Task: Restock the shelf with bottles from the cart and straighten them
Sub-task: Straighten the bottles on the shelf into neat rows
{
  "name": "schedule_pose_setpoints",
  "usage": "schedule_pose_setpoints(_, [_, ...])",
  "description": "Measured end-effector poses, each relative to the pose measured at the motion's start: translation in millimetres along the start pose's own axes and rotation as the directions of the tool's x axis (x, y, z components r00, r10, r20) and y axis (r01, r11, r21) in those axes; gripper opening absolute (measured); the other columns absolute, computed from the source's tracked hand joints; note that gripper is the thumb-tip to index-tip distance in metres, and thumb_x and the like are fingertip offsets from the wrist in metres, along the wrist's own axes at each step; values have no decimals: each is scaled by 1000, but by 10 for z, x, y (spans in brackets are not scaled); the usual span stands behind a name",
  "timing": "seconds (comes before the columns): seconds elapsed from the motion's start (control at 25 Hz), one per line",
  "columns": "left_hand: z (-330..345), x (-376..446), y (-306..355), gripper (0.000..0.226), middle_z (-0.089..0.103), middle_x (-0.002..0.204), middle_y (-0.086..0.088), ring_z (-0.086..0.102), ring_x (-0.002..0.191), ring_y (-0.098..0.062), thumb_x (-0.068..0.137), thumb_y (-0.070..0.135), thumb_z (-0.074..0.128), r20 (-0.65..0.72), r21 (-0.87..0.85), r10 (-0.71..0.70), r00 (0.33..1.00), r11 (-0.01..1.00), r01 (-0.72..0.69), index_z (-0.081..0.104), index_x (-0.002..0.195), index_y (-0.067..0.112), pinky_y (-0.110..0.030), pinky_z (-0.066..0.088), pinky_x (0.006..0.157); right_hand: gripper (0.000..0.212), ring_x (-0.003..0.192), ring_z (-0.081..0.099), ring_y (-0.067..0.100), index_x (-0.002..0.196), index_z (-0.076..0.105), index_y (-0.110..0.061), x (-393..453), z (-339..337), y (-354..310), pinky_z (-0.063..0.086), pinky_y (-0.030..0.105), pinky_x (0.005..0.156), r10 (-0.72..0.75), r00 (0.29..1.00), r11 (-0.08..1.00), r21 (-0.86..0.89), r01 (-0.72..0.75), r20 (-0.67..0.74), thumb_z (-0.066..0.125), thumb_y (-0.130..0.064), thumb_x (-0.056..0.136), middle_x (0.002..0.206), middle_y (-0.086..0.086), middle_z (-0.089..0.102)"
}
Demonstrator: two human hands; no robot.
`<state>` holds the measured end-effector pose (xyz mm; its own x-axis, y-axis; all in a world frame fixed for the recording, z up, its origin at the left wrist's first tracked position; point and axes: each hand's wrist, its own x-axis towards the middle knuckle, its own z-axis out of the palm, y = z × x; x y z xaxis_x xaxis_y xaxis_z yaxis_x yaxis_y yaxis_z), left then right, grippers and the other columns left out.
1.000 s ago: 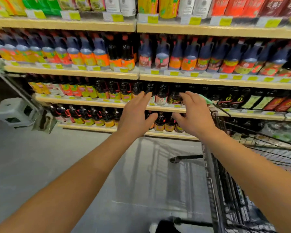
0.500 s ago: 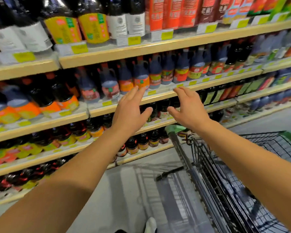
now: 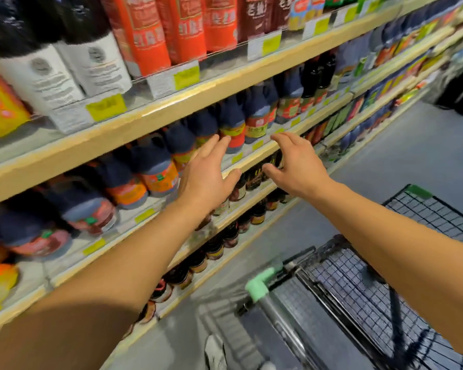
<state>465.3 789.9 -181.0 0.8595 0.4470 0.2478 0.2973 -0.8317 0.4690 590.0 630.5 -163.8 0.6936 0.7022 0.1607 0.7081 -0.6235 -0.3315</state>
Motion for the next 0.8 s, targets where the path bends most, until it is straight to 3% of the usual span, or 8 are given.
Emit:
schedule_pose_setpoints(0.24, [404,780,128,71,25,157,-3,24,143,-23,86,39,61,9,-30,48,999,998,-48,30,148,23,-36,23,116,68,136,31,30,145,32,-13,629,1,504,31,40,110,46,999,998,-46,-47,-21,59,-40,89,148,7,36])
schedule_pose_setpoints(0.44, [766,1379,247,71,22,157,-4,23,141,-27,88,44,55,-36,143,32,999,989,-26,22,149,27,-44,22,115,65,133,37,30,142,35,-11,1302,139,983,33,38,109,-17,999,999,-52,15,-41,58,-38,89,144,10,40])
schedule_pose_setpoints(0.64, [1047,1883,324,65,50,132,-11,49,116,-35,90,43,52,-105,192,23,994,981,-2,26,147,26,-45,43,91,62,129,42,31,143,36,-12,1891,443,1347,37,39,107,-6,994,1000,12,7,-107,58,-36,90,143,11,43])
schedule_pose_setpoints(0.8, [1204,2191,339,42,60,119,-13,54,110,-35,94,39,49,-144,204,-15,990,978,44,45,129,16,-36,39,75,57,125,46,30,138,40,-12,2243,574,1509,40,38,99,8,983,997,79,7,-182,59,-33,89,139,11,45])
